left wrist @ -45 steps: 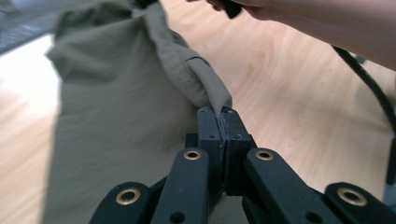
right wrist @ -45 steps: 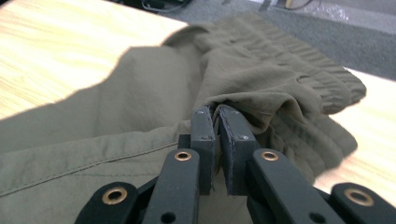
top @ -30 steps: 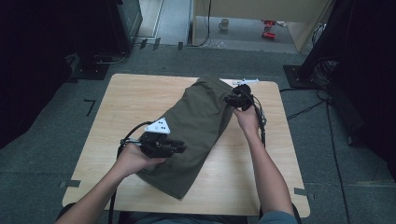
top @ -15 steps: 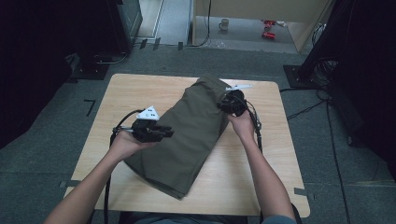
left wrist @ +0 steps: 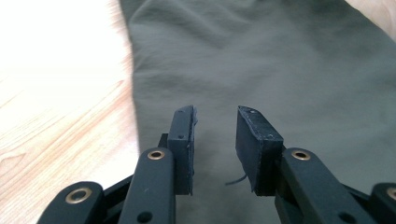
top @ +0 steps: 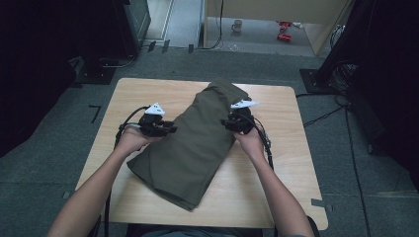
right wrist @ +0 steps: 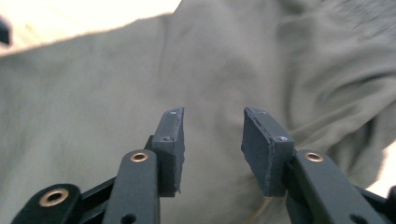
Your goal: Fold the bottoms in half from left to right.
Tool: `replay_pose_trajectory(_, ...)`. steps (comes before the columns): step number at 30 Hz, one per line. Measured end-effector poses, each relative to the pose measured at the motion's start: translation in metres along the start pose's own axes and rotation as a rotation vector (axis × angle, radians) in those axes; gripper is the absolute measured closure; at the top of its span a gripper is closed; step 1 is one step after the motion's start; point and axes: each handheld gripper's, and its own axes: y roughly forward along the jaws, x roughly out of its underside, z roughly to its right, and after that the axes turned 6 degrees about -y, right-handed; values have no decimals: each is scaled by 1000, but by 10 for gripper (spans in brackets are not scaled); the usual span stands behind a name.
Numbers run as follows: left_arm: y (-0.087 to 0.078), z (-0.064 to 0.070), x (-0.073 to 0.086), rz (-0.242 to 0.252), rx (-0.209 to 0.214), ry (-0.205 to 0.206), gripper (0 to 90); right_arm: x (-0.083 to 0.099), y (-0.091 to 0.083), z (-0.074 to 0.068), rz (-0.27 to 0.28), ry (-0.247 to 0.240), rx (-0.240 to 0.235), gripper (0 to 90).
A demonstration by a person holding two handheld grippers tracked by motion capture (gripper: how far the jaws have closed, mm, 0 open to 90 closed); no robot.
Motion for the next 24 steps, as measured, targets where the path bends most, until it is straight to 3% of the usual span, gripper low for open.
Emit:
replay_pose_trajectory(5, 16, -7, 8, -42, -5, -8, 650, 15, 7, -5, -13, -3, 3, 563)
replay_pose_trajectory(10, 25, -3, 12, -85, -13, 5, 650, 33, 14, -6, -61, -11, 17, 542)
replay_pose_trajectory(14, 28, -1, 18, -65, -13, -2, 658, 42, 16, -3, -44, 8, 20, 541)
replay_pose_trajectory(20, 27, 1, 25, -37, -2, -40, 676, 43, 17, -6, -49, -41, 53, 528)
replay_pose_trajectory(24, 25, 8, 28, -40, 2, -54, 693, 44, 17, -6, -40, -39, 50, 524)
